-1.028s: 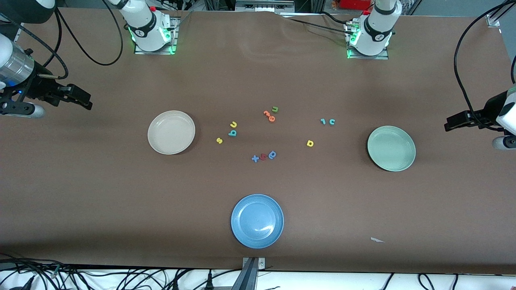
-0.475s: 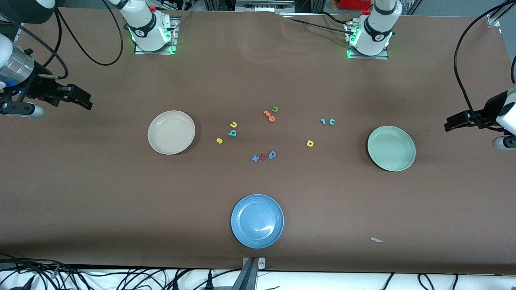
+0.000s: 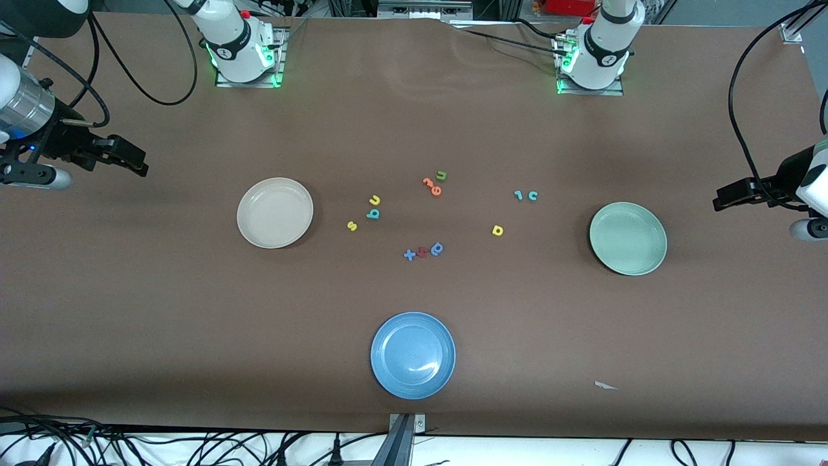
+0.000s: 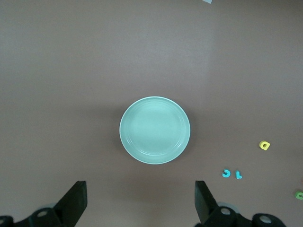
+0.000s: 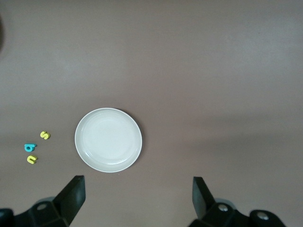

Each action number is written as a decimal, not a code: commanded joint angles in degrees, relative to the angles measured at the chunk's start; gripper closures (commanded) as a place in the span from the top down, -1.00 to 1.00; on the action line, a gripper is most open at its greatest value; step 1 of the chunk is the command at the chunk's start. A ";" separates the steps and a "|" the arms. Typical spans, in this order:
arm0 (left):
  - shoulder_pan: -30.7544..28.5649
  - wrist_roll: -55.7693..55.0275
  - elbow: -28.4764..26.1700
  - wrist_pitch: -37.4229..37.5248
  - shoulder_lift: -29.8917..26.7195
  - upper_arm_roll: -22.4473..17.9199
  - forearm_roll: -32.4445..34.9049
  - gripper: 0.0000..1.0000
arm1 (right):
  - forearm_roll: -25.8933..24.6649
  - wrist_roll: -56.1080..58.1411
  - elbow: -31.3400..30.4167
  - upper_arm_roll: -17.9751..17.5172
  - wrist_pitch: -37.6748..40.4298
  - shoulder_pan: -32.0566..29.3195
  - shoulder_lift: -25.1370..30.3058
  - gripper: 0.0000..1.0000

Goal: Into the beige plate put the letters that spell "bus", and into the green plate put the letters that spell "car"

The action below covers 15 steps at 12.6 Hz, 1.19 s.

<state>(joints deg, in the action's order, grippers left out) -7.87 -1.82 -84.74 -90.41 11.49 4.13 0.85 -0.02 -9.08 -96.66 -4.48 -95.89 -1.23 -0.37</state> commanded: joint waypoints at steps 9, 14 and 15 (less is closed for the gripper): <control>1.37 -8.09 -3.49 0.15 -0.94 2.27 -1.64 1.00 | -0.68 -0.32 0.95 -0.62 1.76 0.44 -0.07 1.00; 1.45 -14.43 -4.82 -0.55 1.43 6.23 -3.03 1.00 | -1.30 -8.29 0.95 -1.76 1.33 7.62 -4.36 1.00; 1.45 -16.18 -4.56 -1.34 2.48 6.50 -4.44 1.00 | -1.21 -11.45 0.95 -1.76 0.54 10.08 -6.38 1.00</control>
<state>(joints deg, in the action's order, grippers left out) -6.55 -15.09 -89.52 -90.64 12.61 10.08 -0.79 -0.07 -15.15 -96.79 -6.11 -94.70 4.92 -2.80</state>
